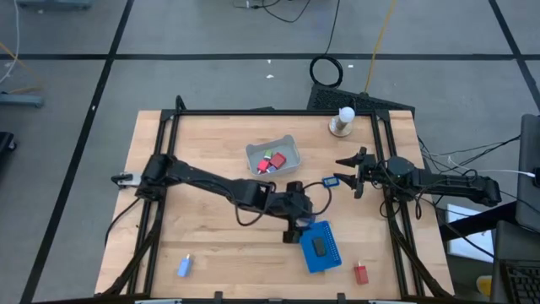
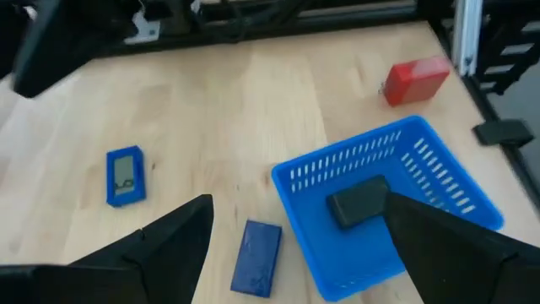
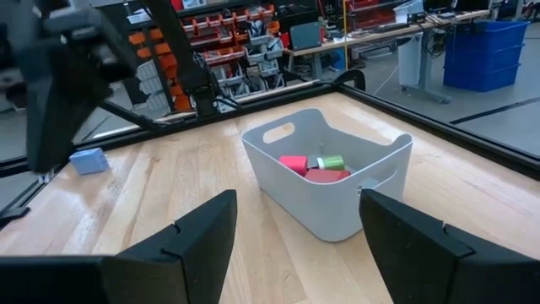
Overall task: Pick & Place Office items
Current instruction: Put the blue charger adapter into the gray bin
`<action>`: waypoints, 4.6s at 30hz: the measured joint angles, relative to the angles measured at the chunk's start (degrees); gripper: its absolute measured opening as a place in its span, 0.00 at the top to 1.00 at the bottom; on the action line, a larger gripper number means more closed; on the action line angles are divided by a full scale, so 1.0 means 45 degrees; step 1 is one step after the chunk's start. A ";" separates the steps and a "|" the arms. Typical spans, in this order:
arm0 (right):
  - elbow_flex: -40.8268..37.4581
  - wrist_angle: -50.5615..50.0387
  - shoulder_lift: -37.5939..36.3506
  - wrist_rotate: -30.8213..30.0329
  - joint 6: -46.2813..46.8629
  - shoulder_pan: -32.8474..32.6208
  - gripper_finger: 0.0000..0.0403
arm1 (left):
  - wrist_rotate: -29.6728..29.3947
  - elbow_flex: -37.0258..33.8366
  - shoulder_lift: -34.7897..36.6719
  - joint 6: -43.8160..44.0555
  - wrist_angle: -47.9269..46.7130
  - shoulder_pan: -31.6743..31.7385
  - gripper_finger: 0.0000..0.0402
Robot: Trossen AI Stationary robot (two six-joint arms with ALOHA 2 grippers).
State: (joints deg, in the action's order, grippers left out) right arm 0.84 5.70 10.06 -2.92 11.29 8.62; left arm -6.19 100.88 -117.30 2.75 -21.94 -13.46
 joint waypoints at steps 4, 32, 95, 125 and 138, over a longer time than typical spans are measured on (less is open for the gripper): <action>0.0000 0.0008 -0.0003 0.0000 0.0000 0.0000 0.40 | 0.0023 0.0000 0.0658 0.0477 -0.0856 0.0075 0.13; 0.0000 0.0008 -0.0003 0.0000 0.0000 0.0000 0.40 | 0.1134 0.0000 0.4323 1.0404 -1.2938 -0.0006 0.13; 0.0000 0.0007 -0.0002 0.0000 -0.0004 0.0003 0.40 | 0.1195 -0.7027 0.7591 2.5580 -0.9057 -1.0510 0.13; 0.0000 0.0008 0.0001 0.0000 -0.0005 0.0005 0.40 | 0.0720 -0.7525 0.5888 2.8093 -0.8114 -1.1452 0.13; 0.0000 0.0003 0.0001 0.0000 -0.0004 0.0001 0.40 | 0.1406 -0.9957 0.5863 2.7882 -0.4166 -1.0918 0.13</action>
State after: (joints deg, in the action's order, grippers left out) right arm 0.84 5.72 10.07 -2.92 11.27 8.63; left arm 0.14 56.08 -90.91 128.22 -40.68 -62.59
